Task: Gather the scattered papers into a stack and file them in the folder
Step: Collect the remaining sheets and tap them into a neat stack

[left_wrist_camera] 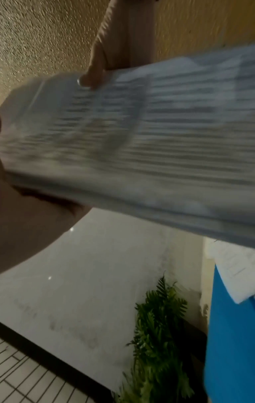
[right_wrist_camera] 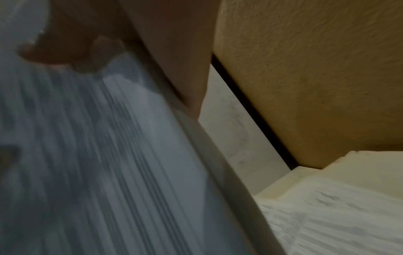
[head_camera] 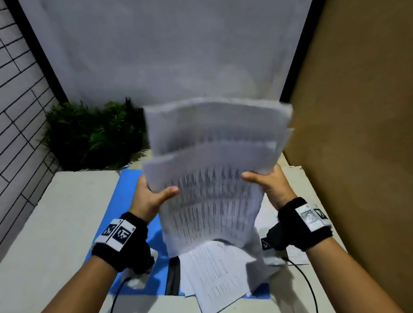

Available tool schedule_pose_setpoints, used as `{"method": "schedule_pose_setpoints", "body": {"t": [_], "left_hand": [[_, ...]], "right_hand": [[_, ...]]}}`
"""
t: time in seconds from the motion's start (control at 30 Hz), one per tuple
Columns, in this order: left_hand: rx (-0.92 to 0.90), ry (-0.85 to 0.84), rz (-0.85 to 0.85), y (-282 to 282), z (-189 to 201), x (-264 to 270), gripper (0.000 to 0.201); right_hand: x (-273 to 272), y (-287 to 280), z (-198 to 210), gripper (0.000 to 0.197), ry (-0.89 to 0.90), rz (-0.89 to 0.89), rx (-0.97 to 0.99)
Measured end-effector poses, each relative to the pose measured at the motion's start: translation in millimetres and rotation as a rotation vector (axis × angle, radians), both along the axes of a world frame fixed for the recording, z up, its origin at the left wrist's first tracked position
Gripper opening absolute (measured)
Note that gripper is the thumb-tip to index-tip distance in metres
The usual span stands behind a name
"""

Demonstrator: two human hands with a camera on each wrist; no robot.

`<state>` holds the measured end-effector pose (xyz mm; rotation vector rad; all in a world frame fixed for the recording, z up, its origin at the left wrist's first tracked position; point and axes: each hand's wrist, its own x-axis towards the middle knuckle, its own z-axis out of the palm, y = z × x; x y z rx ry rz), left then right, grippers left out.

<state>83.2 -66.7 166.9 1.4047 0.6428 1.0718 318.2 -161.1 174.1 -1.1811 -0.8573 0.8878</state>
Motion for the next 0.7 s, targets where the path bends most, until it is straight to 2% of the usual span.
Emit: {"method": "schedule_pose_setpoints", "body": {"t": [0.03, 0.1, 0.2, 0.3, 0.37, 0.4, 0.47, 0.53, 0.57, 0.63, 0.7], "left_hand": [[-0.021, 0.002, -0.017, 0.4, -3.6, 0.4, 0.089], [-0.062, 0.062, -0.056, 3.4, -13.3, 3.7, 0.093], [-0.122, 0.137, -0.026, 1.9, -17.2, 11.2, 0.086], [-0.111, 0.047, 0.033, 5.2, -7.0, 10.9, 0.076], [-0.131, 0.025, 0.009, 4.7, -9.3, 7.7, 0.067], [-0.156, 0.061, -0.012, 3.2, -17.9, 7.4, 0.069], [-0.233, 0.257, -0.068, 1.0, -51.3, 7.0, 0.078], [-0.272, 0.450, -0.089, -3.8, -81.0, 8.3, 0.071], [-0.266, 0.484, -0.039, -2.7, -92.9, 8.3, 0.062], [-0.252, 0.499, 0.112, 1.5, -99.3, 3.8, 0.042], [-0.262, 0.498, 0.237, 10.5, -95.3, -5.6, 0.030]], "right_hand": [[1.9, -1.8, -4.3, 0.076, 0.018, 0.009, -0.027], [1.4, -4.1, -12.0, 0.070, -0.004, 0.021, -0.104], [-9.0, -5.7, -9.4, 0.046, -0.083, -0.011, -0.129], [-7.5, -6.4, 1.2, 0.032, -0.041, -0.047, -0.030], [-7.7, -7.2, -2.4, 0.034, -0.017, -0.033, -0.043], [-9.9, -7.8, -10.2, 0.039, -0.029, -0.020, -0.102], [-16.0, -4.9, -44.1, 0.041, -0.061, 0.004, -0.275], [-26.0, -5.0, -77.6, 0.059, -0.136, 0.053, -0.481], [-27.9, -4.2, -91.1, 0.068, -0.158, 0.098, -0.555], [-23.8, -5.0, -103.5, 0.062, -0.187, 0.161, -0.635], [-2.5, -7.9, -110.2, 0.065, -0.250, 0.131, -0.723]]}}
